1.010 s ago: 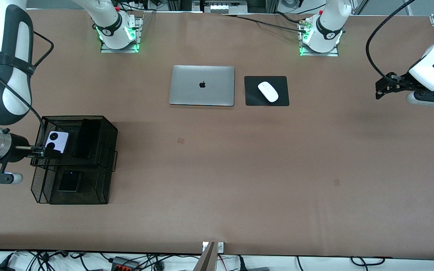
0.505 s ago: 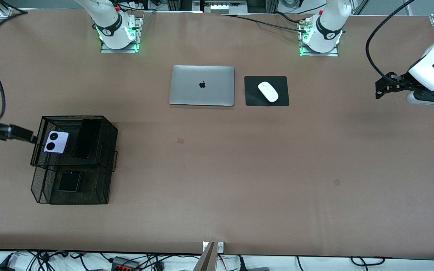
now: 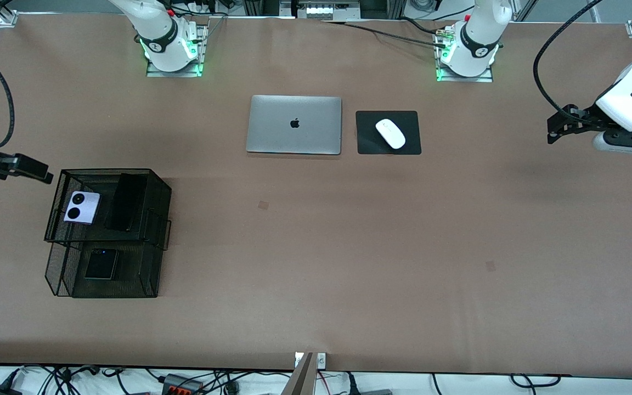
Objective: Place phones with both arms
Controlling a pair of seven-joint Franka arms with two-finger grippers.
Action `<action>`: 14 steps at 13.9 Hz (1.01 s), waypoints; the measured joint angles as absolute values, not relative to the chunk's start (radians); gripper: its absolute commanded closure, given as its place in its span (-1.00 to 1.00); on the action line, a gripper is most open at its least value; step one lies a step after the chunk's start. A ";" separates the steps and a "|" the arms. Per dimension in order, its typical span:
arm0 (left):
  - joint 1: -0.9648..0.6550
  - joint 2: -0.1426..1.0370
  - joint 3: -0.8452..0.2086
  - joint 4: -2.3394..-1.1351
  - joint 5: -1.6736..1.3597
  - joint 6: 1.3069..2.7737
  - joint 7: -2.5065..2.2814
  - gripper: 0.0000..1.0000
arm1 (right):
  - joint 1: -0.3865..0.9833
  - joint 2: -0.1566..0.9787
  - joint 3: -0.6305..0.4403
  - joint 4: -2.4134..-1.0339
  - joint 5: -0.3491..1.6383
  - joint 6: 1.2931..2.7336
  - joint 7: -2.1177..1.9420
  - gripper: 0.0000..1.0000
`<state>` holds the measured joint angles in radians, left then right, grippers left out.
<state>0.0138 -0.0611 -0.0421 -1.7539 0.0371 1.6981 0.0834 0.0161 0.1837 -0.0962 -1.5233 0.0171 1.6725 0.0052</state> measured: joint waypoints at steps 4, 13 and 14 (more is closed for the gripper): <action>0.013 -0.063 -0.044 -1.754 0.030 1.712 0.083 -1.00 | 0.016 0.119 -0.094 -1.617 0.015 1.674 0.004 -1.00; 0.012 -0.055 -0.048 -1.736 0.029 1.688 0.085 -1.00 | 0.016 0.055 -0.091 -1.722 0.011 1.723 0.004 -1.00; 0.012 -0.051 -0.048 -1.725 0.029 1.677 0.086 -1.00 | 0.016 0.055 -0.091 -1.722 0.011 1.723 0.004 -1.00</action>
<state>0.0121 -0.0508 -0.0483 -1.7254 0.0289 1.6769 0.0855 0.0160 0.0549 -0.0912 -1.7223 0.0106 1.7227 0.0044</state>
